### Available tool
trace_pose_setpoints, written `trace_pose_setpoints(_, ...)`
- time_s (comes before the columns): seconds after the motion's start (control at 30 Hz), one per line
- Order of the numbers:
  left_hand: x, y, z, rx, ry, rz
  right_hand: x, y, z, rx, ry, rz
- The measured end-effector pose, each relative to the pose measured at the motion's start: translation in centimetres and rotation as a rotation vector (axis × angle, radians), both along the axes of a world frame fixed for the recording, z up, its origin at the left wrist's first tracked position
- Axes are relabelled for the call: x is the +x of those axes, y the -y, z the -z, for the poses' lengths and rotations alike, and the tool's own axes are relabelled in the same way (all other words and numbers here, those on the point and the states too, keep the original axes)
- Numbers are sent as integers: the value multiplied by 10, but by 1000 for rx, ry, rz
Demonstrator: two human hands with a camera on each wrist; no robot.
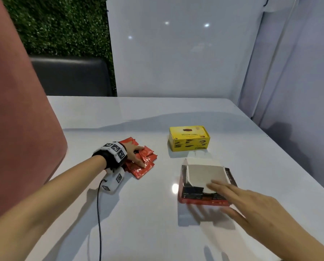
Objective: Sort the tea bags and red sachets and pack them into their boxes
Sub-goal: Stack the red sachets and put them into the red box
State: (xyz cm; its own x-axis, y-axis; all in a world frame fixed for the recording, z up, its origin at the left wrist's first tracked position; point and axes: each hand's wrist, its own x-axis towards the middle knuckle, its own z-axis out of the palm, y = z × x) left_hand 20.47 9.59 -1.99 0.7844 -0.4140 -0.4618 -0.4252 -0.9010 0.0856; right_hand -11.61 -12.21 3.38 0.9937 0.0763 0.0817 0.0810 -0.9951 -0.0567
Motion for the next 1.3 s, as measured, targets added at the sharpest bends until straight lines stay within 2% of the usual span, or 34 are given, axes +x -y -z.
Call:
trace_pose_setpoints(0.17,-68,-27,16,-30,-82,67,7,-51,18,160,-59,-158)
trace_pose_setpoints(0.27,-116,-41,24,-29,-105,108,21,-85,38,267,-133,-116)
trace_pose_setpoints(0.37,-163,-42,27,-50,-120,104,34,-112,49,275,-189,-56)
trace_pose_setpoints(0.47,-183,-36,24,-105,-120,112,45,-131,55,257,-237,10)
trace_pose_setpoints(0.6,-153,-39,-17,-227,-157,59,42,-133,53,180,-192,6)
trace_pose_setpoints(0.67,-123,-42,-43,-247,-116,37,33,-123,51,185,-172,8)
trace_pose_setpoints(0.73,-84,-44,-53,-239,-38,-13,27,-112,52,184,-180,17)
trace_pose_setpoints(0.8,-40,-50,-47,-129,49,-112,25,-106,55,195,-260,58)
trace_pose_setpoints(0.87,-1,-57,-37,-39,51,-235,27,-105,61,203,-323,130)
trace_pose_setpoints(0.97,32,-59,-22,-70,45,-364,32,-116,67,249,-382,210)
trace_pose_setpoints(1.03,43,-54,-10,-44,115,-366,37,-125,76,222,-297,208)
trace_pose_setpoints(1.07,46,-48,-3,-32,145,-358,38,-130,70,246,-381,214)
trace_pose_setpoints(1.17,50,-34,16,-88,199,-325,44,-140,73,272,-394,208)
trace_pose_setpoints(1.27,51,-27,20,-163,167,-269,49,-133,78,319,-436,193)
trace_pose_setpoints(1.3,52,-26,20,-169,152,-256,50,-130,81,309,-370,196)
